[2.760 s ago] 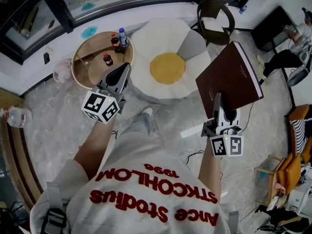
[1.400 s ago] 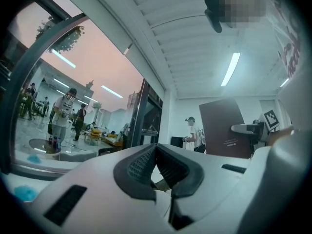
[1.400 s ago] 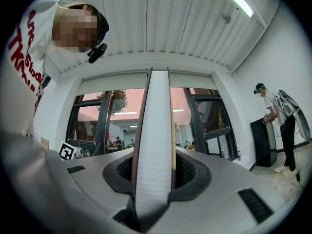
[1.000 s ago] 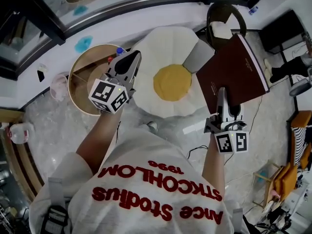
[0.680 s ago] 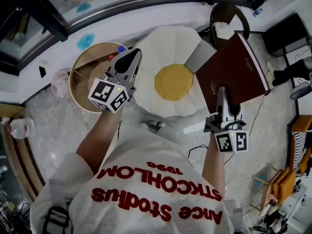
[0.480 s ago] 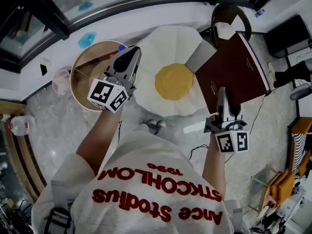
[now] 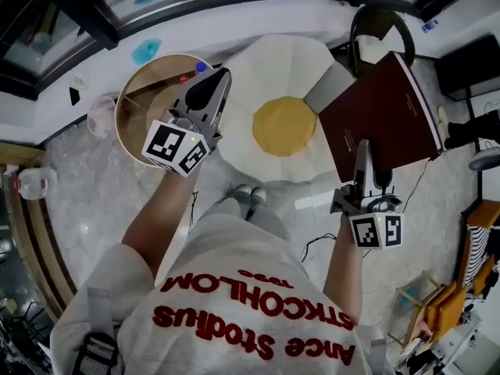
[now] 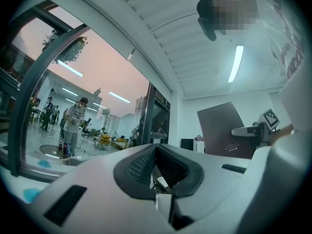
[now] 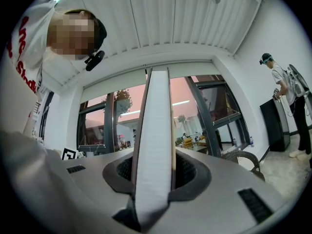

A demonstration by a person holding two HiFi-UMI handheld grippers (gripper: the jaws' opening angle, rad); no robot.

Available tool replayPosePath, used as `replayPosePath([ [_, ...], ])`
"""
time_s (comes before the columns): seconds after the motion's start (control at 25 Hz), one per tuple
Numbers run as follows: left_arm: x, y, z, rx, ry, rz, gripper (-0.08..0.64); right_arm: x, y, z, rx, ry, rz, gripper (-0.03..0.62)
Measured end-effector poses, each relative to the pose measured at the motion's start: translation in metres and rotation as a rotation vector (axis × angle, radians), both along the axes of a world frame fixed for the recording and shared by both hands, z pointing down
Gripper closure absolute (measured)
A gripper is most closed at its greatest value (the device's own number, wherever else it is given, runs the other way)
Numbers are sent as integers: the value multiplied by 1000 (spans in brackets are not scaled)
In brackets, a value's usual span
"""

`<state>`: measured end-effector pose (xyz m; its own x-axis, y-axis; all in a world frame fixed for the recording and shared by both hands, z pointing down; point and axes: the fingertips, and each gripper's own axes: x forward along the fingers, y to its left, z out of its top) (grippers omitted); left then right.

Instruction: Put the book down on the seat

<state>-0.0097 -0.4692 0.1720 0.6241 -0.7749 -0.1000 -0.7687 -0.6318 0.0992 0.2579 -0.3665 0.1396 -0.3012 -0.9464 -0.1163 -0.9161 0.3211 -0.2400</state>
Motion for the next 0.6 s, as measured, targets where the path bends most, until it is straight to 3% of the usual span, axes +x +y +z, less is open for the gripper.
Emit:
replayPosePath([
  [0.6,30,-40,48,-31,-39,-23,545,16,-63,48,-64,-33,-73,438],
])
